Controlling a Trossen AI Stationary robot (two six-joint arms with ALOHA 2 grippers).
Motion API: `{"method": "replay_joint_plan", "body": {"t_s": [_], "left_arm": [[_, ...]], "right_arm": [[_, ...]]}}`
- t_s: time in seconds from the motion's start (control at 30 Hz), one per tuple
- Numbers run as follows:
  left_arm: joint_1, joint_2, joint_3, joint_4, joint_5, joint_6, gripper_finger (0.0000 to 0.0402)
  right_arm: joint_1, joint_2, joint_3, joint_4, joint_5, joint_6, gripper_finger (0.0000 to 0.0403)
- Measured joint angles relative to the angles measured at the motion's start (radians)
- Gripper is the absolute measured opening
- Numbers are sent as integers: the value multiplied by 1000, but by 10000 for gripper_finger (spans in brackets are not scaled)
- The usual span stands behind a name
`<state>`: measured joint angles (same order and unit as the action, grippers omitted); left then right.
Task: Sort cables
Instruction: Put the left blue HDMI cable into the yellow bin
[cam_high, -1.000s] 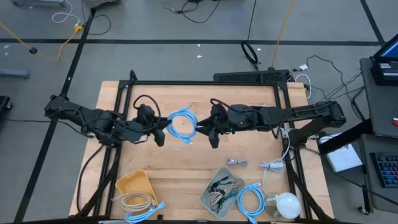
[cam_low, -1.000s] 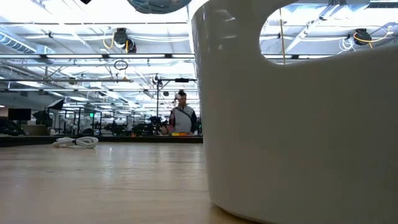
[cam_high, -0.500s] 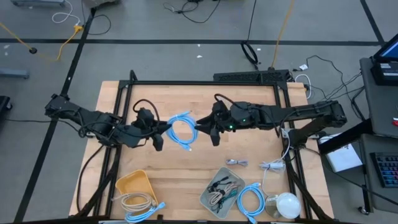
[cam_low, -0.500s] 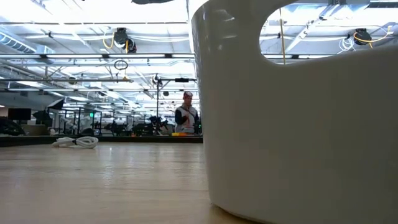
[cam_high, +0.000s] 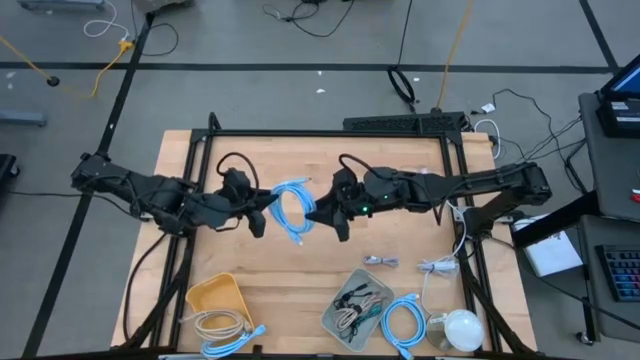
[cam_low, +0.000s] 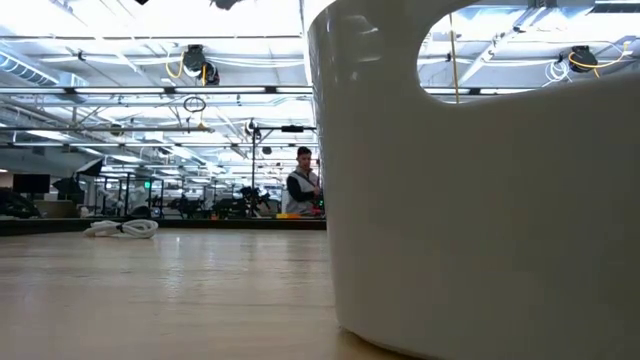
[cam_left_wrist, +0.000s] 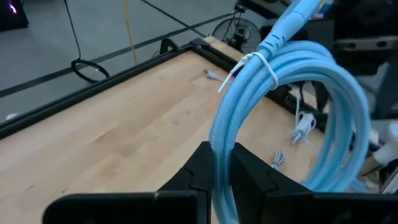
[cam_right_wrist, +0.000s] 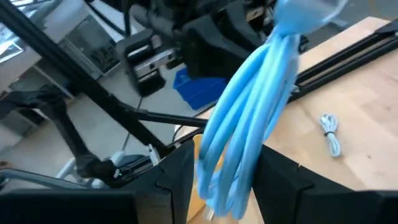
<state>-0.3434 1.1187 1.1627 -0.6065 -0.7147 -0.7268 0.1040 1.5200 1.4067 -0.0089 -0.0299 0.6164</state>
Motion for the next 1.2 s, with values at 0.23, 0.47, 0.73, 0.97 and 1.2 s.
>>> {"method": "replay_joint_plan", "body": {"t_s": [0.23,0.47,0.73,0.97,1.2], "left_arm": [[8,0,1,20,17,15,33],[9,0,1,44,10,29,33],[10,5,1,106,33,64,33],[10,3,1,96,66,53,34],[9,-70,1,7,-47,-10,116]], "right_arm": [[20,-8,-2,19,-24,12,161],[21,4,-1,44,3,3,174],[19,34,0,43,-2,5,128],[19,34,-1,44,-26,-32,25],[25,34,0,-53,-206,-54,25]]}}
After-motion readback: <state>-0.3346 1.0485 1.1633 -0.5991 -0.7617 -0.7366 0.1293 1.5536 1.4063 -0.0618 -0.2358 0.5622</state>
